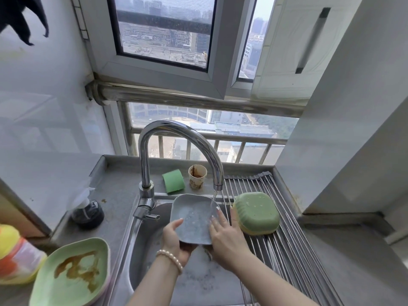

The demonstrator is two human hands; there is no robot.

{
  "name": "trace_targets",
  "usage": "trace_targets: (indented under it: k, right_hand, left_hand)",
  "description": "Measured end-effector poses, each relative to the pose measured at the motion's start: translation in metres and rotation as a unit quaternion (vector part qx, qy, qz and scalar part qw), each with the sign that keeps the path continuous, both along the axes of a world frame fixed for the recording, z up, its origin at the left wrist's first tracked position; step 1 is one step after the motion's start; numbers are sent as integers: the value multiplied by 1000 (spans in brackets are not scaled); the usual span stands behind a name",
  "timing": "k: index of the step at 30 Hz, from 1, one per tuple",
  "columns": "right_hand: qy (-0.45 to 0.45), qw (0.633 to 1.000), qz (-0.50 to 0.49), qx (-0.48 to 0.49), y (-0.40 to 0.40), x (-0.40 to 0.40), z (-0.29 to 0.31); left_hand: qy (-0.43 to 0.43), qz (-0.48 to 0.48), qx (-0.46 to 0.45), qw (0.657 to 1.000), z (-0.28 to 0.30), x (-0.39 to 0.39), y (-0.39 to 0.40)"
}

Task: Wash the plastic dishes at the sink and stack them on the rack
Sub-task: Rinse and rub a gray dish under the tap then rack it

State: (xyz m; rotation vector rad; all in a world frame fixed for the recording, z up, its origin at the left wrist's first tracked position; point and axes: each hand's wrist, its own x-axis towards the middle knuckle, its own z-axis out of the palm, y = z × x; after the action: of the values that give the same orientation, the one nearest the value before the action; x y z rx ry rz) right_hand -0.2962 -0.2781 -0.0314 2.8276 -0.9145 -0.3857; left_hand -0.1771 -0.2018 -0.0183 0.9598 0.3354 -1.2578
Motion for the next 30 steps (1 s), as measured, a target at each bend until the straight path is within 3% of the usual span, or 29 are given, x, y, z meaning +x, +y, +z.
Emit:
trace_targets:
  k: [3, 5, 7, 10, 13, 16, 18, 24, 26, 28, 30]
  right_hand:
    - [-75, 996, 13, -47, 13, 9, 8]
    - [-194, 979, 27, -54, 22, 16, 6]
    - [-277, 959, 48, -17, 31, 21, 7]
    - [-332, 938, 81, 59, 32, 16, -9]
    - [-297, 936, 94, 163, 21, 1, -17]
    - [-148, 981, 52, 118, 8, 0, -3]
    - [-69, 990, 2, 122, 4, 1, 4]
    - [4, 979, -1, 202, -3, 5, 9]
    - [-13, 984, 55, 169, -8, 1, 11]
    - [-103, 984, 118, 90, -13, -3, 7]
    - [-158, 978, 101, 88, -9, -4, 8]
  left_hand:
    - [15, 16, -42, 999, 2, -3, 0]
    - [10, 25, -68, 997, 0, -14, 1]
    - [9, 15, -73, 997, -1, -23, 3]
    - [18, 13, -49, 999, 0, -19, 4]
    - [-4, 23, -36, 999, 2, -9, 6]
    - [-24, 0, -30, 999, 6, -8, 5]
    - [-35, -12, -29, 999, 8, -9, 4]
    - [0, -65, -29, 997, 1, 3, 7]
    - [4, -83, -29, 996, -1, 12, 7]
    - [8, -84, -40, 996, -3, 20, 7]
    - [3, -65, -56, 996, -2, 21, 5]
